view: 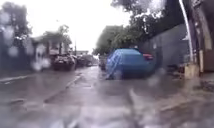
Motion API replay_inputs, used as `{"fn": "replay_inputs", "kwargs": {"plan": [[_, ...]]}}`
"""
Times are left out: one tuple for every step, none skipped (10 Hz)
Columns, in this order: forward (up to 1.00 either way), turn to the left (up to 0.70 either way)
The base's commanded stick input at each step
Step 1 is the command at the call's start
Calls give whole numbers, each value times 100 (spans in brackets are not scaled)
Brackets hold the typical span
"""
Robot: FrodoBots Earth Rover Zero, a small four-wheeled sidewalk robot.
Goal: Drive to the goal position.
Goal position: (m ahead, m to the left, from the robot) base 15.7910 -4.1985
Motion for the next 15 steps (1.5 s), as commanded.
{"fn": "replay_inputs", "kwargs": {"plan": [[100, 0], [100, 19], [100, 27], [100, 27], [100, 27], [100, 27], [100, 27], [100, 7], [100, 0], [100, 0], [100, 0], [100, 0], [100, 0], [100, 0], [100, 0]]}}
